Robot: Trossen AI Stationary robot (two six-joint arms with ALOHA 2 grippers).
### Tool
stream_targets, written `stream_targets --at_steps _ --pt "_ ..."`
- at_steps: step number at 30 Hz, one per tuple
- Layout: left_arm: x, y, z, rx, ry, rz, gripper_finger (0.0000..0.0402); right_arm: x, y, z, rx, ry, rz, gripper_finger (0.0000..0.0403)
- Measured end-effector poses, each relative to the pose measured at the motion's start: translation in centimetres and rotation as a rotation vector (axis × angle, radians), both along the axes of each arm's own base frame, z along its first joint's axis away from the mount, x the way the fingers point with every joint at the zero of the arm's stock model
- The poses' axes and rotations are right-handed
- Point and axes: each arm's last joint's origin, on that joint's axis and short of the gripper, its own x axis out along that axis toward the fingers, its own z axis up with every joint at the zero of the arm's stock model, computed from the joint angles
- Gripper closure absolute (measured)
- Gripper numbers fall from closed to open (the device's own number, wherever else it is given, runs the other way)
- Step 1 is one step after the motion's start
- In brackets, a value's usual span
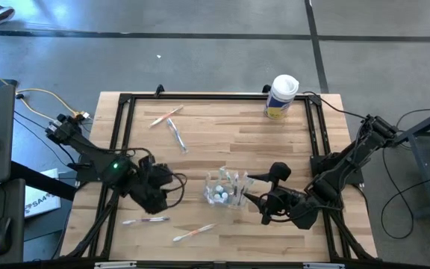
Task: Pick & Place toothbrushing station
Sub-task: Put the bottom orange toothbrush into the transparent organizer
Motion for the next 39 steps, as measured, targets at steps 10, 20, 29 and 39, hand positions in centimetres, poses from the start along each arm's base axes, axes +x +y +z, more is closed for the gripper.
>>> stream_targets --at_steps 10,20,29,39 --pt "1.0 -5.4 -0.8 -0.07 -0.129 -0.225 0.0171 0.1 -0.1 0.0 0.001 -0.001 -0.003 0.0135" --pt "3.7 -8.6 -5.5 0.02 0.003 -0.401 0.0171 0.1 -0.1 0.0 0.0 0.0 -0.003 0.0135" --pt "6.0 -10.7 -9.6 -0.067 0.092 -0.446 0.0171 0.0 -0.1 -0.1 -0.002 0.005 -0.004 0.0136" --pt "7.6 -10.9 -10.9 -0.217 0.138 -0.456 0.0171 0.0 -0.1 -0.1 0.01 0.001 -0.007 0.0136"
